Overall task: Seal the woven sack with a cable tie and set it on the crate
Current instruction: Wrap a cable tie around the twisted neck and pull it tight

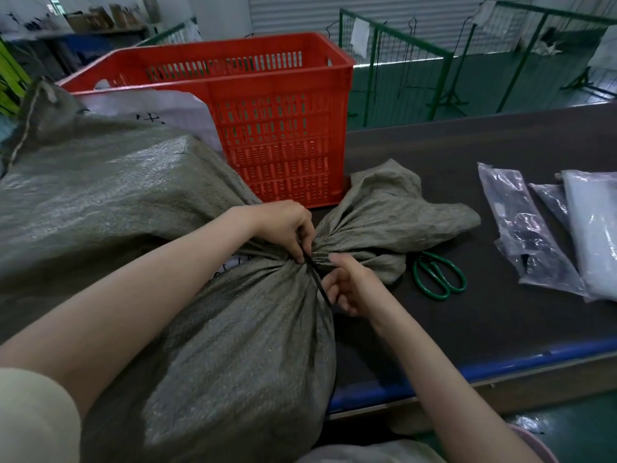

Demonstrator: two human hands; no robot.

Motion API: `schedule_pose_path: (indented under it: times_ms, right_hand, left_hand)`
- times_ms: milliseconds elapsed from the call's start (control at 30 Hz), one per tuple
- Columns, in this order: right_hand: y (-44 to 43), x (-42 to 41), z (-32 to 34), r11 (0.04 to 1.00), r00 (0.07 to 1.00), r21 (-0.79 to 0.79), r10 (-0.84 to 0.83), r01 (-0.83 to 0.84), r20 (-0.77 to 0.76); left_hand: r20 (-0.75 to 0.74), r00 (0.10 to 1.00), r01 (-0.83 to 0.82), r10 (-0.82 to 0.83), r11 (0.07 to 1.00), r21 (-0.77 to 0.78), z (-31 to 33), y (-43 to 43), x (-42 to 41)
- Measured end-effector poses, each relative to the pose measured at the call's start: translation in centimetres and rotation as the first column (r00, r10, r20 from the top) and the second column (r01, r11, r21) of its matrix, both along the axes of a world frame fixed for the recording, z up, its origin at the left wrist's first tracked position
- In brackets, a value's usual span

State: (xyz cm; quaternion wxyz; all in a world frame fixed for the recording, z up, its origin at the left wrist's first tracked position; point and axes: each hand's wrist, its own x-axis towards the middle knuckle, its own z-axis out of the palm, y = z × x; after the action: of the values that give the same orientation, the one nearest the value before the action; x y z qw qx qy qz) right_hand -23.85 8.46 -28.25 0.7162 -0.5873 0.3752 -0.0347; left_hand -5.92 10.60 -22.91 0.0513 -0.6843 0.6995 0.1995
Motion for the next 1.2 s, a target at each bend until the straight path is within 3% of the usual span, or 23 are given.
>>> schedule_pose_path:
  times_ms: [67,200,333,567,767,1000,1100,1200]
  right_hand:
    - [-0.2,1.1,0.0,0.997,0.999,-0.072,0.004,-0.007,-0.040]
    - [0.6,2.4,-0.1,0.984,1.000,-0.176,-0.002,0.005,0.017]
    - [0.8,2.0,-0.5,0.990,0.981,-0.075,-0.108,0.121,0.159]
    - [1.7,0.0,2.0,0.992,0.966,-0.073,-0.078,0.099,0.248]
    - [2.3,-1.1,3.0,0.991,0.962,-0.125,-0.020,0.056,0.273]
    - [1.9,-1.3,2.5,0.993,0.974,-0.119,0.012,0.016,0.227]
    - [0.7,-1.2,1.6,0.996,0.985,-0.087,0.035,-0.020,0.169]
    - [-2.3,-1.4,-0.3,0.987,0.987,-0.053,-0.150,0.153,0.064]
  left_hand:
    - [0.026,0.999,0.033,-0.033,0.999,-0.014,-0.2,-0.1,-0.5]
    - [0.038,0.998,0.042,-0.041,0.999,-0.020,-0.5,0.0,-0.3]
    - [0.132,0.987,0.096,-0.094,0.995,-0.015,-0.7,-0.3,-0.1]
    - [0.251,0.959,0.132,-0.129,0.991,0.005,-1.0,-1.1,1.1]
    - [0.265,0.961,0.066,-0.076,0.997,0.048,-1.8,-1.7,1.9]
    - [0.321,0.944,0.052,-0.077,0.995,0.088,-2.1,-1.8,1.8]
    - [0.432,0.877,0.181,-0.210,0.978,0.107,-2.0,-2.1,0.3]
    - [0.462,0.825,0.305,-0.325,0.945,0.120,-2.0,-2.6,-2.1]
